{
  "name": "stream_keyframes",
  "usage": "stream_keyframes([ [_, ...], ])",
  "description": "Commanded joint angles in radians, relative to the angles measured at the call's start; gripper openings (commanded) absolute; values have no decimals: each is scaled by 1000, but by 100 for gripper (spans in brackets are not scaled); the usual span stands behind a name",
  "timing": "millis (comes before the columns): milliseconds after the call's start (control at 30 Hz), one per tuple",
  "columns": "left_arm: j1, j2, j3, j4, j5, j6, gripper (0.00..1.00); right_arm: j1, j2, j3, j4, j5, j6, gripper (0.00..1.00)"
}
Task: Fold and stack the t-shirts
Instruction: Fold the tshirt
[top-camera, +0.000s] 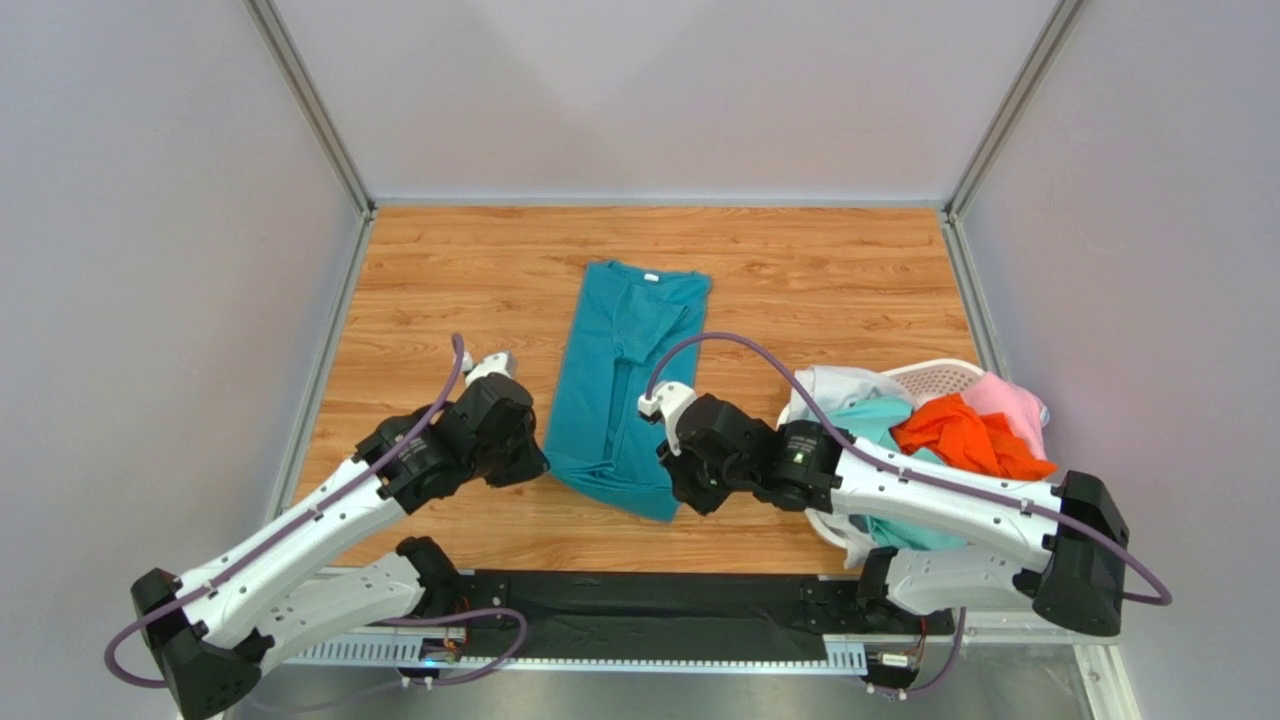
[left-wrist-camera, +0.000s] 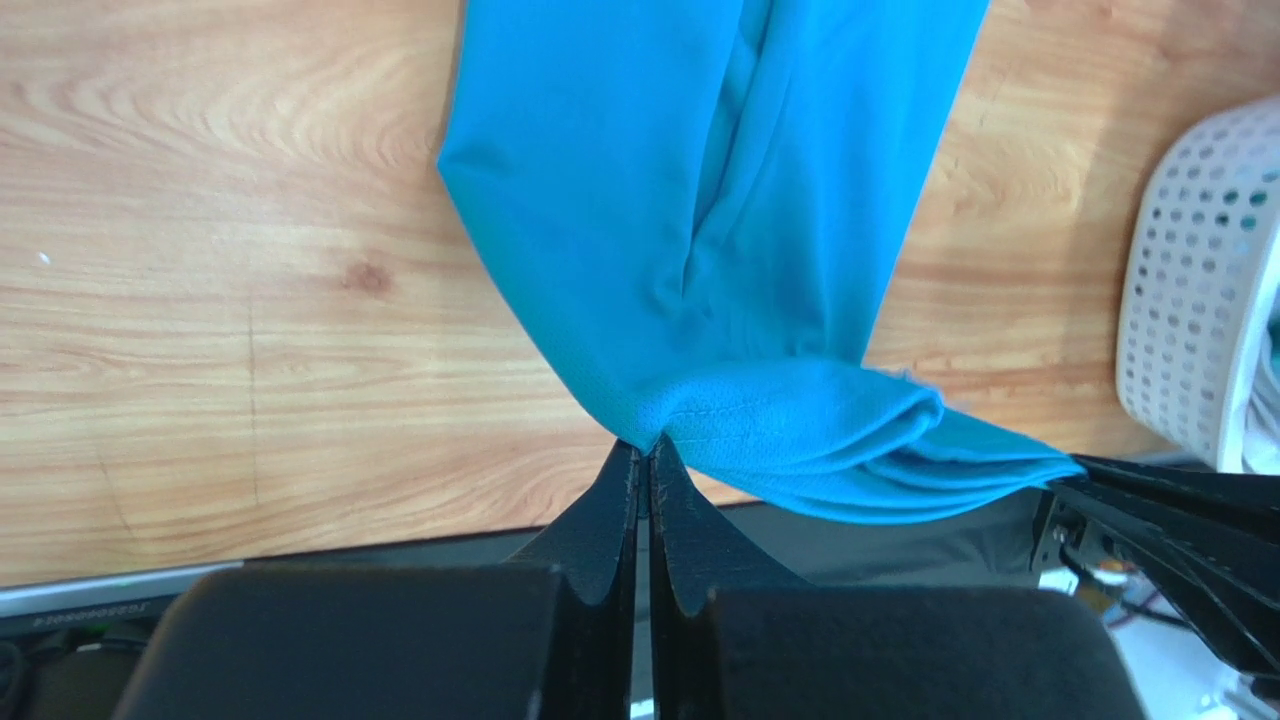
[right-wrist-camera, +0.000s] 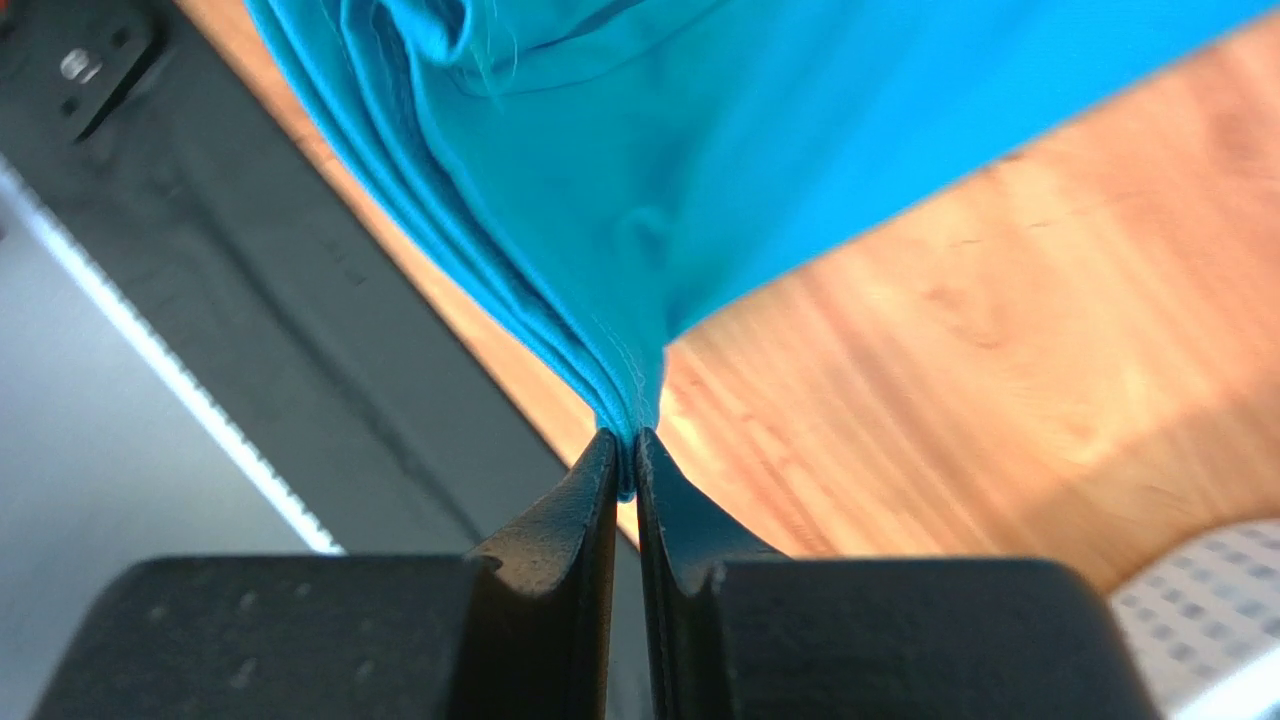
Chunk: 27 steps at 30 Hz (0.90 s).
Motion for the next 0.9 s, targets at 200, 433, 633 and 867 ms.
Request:
stream_keyframes([
  [200,79,136,131,126,-72,101,0,-124,39,100,-5,241,-44,9],
  [433,174,251,189,184,10,163,0,-175,90,156,53,267,-111,9],
  [633,261,348,237,239,60,203,0,-253,166,192,99,256,-149,9],
  [867,320,472,300,261,80,220,0,-311,264,240,153,241,-205,9],
])
